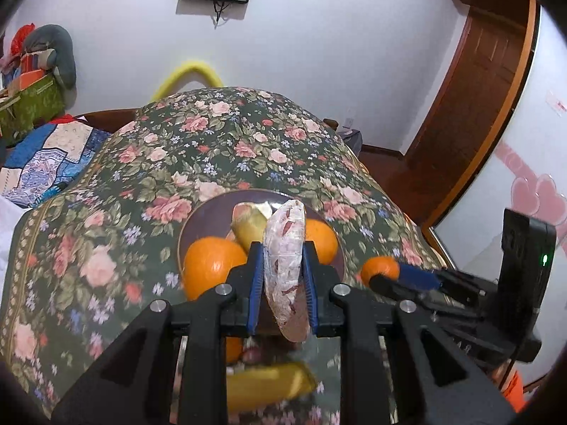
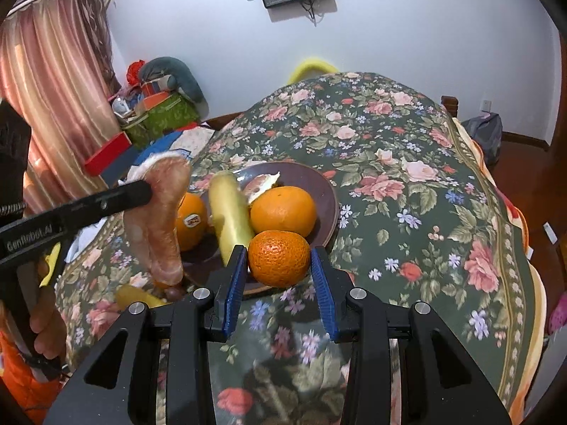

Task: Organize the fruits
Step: 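Lower the pomelo segment and tangerine onto the plate and open both grippers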

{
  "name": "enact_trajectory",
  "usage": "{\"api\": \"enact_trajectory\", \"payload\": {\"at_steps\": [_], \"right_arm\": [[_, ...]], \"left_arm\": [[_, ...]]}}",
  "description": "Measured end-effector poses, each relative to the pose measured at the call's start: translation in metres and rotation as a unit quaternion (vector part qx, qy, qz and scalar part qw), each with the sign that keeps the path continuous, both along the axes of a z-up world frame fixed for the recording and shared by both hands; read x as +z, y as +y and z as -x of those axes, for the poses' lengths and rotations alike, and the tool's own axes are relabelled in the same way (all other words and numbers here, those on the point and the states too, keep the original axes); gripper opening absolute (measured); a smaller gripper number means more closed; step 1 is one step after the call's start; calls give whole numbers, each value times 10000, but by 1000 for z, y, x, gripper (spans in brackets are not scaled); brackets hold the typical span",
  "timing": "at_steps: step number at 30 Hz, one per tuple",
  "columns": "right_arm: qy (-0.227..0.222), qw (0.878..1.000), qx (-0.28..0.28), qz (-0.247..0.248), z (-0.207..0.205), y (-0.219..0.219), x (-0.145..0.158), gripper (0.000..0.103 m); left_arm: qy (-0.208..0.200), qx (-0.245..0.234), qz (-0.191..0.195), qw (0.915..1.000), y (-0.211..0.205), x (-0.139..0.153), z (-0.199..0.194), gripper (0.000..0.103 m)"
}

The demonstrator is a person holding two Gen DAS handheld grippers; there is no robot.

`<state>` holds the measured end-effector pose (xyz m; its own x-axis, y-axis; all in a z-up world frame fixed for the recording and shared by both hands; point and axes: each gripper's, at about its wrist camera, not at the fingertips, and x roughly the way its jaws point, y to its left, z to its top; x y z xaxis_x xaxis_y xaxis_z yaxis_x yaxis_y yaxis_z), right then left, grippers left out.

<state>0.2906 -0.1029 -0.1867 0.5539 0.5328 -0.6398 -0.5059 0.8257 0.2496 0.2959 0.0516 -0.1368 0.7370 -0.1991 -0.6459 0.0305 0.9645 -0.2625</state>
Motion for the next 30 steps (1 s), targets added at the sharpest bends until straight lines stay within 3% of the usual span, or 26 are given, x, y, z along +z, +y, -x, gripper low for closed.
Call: {"api": "enact_trajectory", "payload": {"at_steps": [11,20,25,30], "right_arm": [[163,9986,168,480,-25,24,-27,34],[209,9982,208,520,-32,27,-31,35],[347,9982,228,434,-33,24,-30,37],[268,9985,173,443,-26,22,-25,51]], "left_arm": [[134,168,-305,9993,-2,-27,-35,21],[197,172,-373,9990,0,-31,-40,21],[183,196,-368,9990,-1,-26,-36,37],[143,169,-422,9989,-3,-18,-27,40]]}}
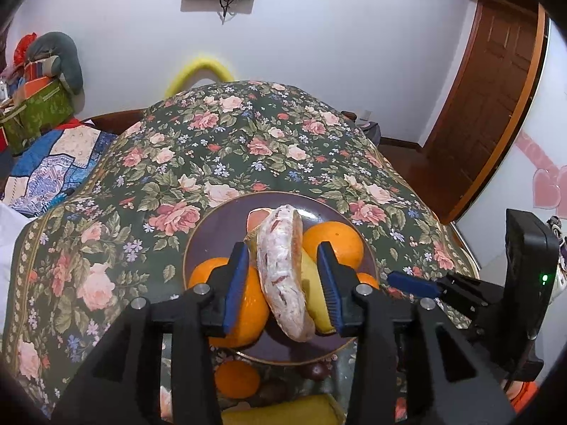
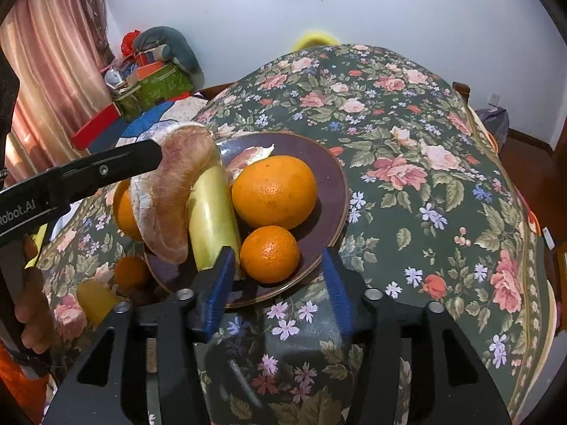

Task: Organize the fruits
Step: 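Lower the pomelo segment and tangerine onto the plate and open both grippers, then move the right gripper to the large yellow cylinder and grasp it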

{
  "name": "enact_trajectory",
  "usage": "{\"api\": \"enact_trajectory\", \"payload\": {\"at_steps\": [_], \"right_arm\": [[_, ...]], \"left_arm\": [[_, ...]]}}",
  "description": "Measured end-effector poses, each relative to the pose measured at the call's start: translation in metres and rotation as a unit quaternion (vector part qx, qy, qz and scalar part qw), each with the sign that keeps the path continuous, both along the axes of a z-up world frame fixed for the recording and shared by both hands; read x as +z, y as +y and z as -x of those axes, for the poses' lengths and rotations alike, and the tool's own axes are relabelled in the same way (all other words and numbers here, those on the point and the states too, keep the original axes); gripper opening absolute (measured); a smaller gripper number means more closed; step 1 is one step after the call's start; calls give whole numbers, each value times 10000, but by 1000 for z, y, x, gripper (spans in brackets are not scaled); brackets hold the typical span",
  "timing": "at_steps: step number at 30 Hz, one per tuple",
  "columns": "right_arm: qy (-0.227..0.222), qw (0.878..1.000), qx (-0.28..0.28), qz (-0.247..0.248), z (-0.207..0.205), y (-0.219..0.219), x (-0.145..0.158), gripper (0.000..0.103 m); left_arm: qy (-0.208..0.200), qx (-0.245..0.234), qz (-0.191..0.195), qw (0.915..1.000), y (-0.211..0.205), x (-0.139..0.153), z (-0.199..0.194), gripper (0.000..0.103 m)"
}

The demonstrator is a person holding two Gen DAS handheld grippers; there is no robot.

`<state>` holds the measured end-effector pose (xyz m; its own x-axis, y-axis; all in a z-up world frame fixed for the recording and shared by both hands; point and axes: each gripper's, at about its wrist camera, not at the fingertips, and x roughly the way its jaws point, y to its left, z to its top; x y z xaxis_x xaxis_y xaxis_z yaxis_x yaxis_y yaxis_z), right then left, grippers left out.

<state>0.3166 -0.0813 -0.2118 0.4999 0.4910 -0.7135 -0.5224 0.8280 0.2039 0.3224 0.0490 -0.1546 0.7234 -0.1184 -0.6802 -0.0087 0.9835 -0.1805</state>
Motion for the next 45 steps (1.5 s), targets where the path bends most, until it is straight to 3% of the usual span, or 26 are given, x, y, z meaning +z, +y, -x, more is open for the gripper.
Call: {"api": "enact_trajectory", "payload": {"at_steps": [2,5,14,21,30,35,45], "right_arm": [[-29,10000,-35,-38,3,-3,4,55],[-96,9999,-80,-66,9,-6,11,58],[-245,9997,-73,-44,43,-8,26,61],[-121,9999,33,20,68,6,16,61],[389,9991,157,-4,82,20,-16,61],[348,9992,138,107,84,23,-22,61],[365,9993,-21,-19,79,9,-20,61]], "left_arm": [[-13,-2,-42,10000,1,4,6,41],[-55,44,-97,9999,5,11,19,52],[136,286,-452,9985,35,11,68,59],[527,536,-362,9965,67,-14,89,64],[1219,392,-439,9908,89,-63,75,64],[1253,264,-773,9888,77,-69,75,64],[1286,-390,-592,9892,25,-67,99,64]]}}
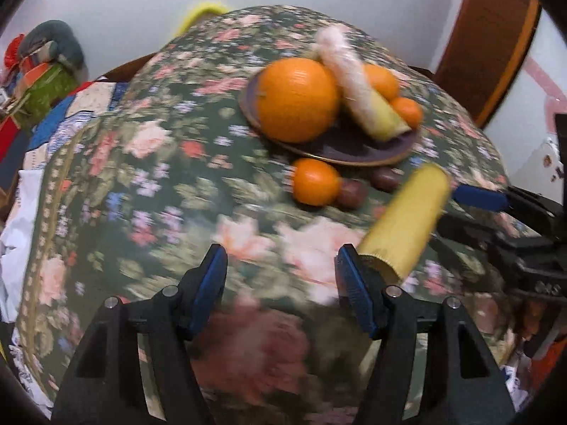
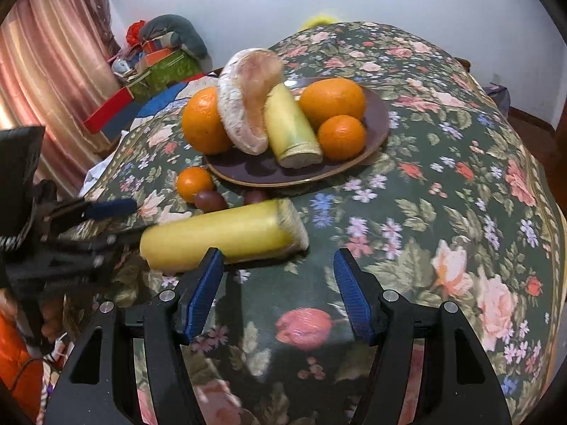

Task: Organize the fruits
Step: 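Move the right gripper to the large yellow cylinder and grasp it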

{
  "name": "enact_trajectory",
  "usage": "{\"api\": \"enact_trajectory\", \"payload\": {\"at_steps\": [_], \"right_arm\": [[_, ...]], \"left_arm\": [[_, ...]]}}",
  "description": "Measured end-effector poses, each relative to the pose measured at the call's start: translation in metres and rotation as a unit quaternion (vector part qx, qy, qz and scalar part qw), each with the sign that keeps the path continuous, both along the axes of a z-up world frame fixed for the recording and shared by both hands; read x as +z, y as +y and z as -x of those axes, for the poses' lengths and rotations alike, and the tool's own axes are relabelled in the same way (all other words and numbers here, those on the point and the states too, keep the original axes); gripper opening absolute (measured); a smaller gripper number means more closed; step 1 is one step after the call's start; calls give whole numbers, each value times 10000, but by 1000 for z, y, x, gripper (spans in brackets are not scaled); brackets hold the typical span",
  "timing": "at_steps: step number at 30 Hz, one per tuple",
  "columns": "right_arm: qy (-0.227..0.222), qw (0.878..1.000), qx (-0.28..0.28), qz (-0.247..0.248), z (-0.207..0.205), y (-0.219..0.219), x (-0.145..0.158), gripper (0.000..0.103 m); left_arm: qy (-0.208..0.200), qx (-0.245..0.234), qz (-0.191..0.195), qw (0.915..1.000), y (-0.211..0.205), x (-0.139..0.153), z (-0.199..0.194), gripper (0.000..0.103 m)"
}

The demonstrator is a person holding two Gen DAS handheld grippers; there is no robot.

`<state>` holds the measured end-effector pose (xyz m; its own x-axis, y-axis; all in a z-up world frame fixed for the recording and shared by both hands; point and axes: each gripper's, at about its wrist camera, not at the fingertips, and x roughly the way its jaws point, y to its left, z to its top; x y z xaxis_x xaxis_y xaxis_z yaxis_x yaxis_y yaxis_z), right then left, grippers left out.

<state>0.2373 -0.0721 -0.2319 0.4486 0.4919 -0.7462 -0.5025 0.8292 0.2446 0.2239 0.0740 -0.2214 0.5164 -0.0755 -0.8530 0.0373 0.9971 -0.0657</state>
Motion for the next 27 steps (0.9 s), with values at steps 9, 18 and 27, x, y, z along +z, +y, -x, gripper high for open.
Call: {"api": "enact_trajectory", "payload": {"at_steps": [9,18,27], "right_arm": [[26,9994,-348,71,0,-32,5,61],[-27,9995,-311,-45,5,-27,20,69],[221,9993,-244,-189,-7,9,11,72]], "left_arm": [[74,-273,1,9996,-51,1,3,67],[-192,70,37,9998,-24,17,13,68],[-229,388,-9,9990,13,16,21,69]]}}
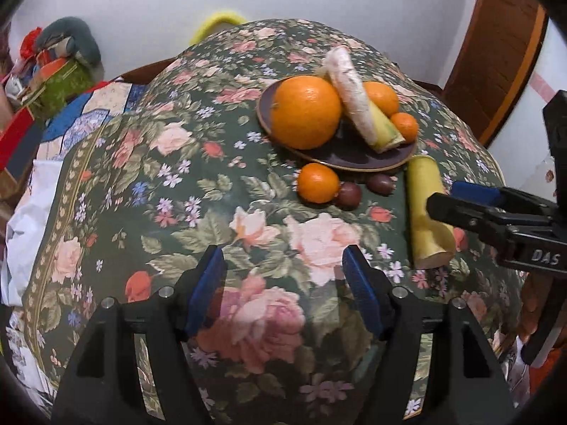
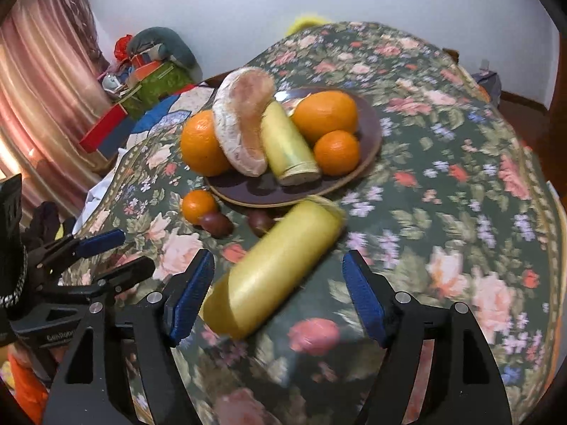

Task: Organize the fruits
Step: 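Move the right gripper to the large yellow cylinder and grasp it, then lift the yellow cylinder upright with the right gripper while the left approaches a tangerine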

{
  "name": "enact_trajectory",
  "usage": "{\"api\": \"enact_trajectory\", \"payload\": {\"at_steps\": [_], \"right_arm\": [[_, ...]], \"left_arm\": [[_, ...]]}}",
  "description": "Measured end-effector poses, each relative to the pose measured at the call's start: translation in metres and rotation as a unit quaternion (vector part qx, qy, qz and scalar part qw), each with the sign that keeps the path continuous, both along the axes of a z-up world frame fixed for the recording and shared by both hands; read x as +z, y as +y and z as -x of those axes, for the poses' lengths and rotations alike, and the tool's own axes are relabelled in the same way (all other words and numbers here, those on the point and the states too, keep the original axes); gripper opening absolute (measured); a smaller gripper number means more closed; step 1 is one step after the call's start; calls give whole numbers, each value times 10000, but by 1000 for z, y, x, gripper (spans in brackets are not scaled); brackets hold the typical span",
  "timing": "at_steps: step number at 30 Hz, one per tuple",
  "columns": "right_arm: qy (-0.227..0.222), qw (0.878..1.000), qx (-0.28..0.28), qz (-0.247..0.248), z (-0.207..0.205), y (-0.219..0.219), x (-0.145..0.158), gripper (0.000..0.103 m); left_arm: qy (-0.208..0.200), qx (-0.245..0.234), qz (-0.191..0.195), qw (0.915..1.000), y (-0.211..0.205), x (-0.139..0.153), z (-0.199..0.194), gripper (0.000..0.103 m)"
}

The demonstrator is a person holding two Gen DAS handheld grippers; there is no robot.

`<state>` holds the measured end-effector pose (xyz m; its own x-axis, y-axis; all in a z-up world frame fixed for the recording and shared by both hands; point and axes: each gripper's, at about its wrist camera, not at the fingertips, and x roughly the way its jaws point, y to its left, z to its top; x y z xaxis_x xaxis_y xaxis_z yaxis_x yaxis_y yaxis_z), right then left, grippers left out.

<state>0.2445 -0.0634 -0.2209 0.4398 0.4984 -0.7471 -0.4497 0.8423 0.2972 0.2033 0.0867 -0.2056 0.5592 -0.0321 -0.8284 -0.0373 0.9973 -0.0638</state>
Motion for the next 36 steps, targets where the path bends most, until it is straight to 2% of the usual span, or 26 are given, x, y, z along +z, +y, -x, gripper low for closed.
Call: {"api": "enact_trajectory", "payload": {"at_steps": [7,12,17,22,27,29,36], "right_arm": [[20,9991,-89,421,-9,19,-14,77],[-193,9965,129,800,-3,22,-12,72],[-290,9974,174,635,4,5,-5,63],[-404,9973,221,578,10,-13,1,62],[-130,9994,113,302,1,-32,-1,62],[-31,9999,81,146,-2,-32,-5,62],[11,9999,128,26,-6,-10,-14,62]], "left_arm": [[-72,0,22,10000,5,-2,0,69],[-184,-25,10,9998,2,-1,-4,69],[-202,-82,42,9998,-3,0,-9,69],[-257,-114,28,9996,-9,4,-11,69],[-311,-12,137,9994,-7,6,-17,69],[-324,45,246,9992,-6,6,-22,67],[-186,61,397,9990,-8,-2,-47,45]]}}
